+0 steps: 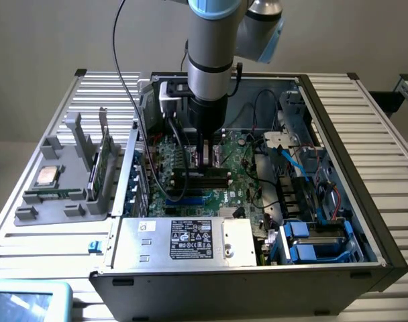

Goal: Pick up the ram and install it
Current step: 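Insert the ram into the slot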

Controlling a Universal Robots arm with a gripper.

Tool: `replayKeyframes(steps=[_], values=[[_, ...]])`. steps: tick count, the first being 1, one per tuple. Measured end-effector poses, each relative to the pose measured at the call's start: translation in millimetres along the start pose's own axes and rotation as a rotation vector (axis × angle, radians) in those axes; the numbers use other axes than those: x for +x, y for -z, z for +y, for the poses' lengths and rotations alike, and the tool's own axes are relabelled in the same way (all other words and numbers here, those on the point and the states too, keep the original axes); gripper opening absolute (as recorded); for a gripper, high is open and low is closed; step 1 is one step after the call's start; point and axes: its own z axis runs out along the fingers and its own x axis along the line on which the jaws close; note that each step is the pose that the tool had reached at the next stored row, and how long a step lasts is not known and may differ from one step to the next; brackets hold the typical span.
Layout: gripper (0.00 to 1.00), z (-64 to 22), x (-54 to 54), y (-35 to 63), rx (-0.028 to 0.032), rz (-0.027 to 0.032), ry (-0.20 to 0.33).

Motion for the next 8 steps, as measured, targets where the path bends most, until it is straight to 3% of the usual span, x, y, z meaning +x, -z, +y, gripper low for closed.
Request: replayKeyframes(steps=[8], values=[[0.11, -0.2, -2.3, -2.3, 0.0009, -0.0006, -0.013]])
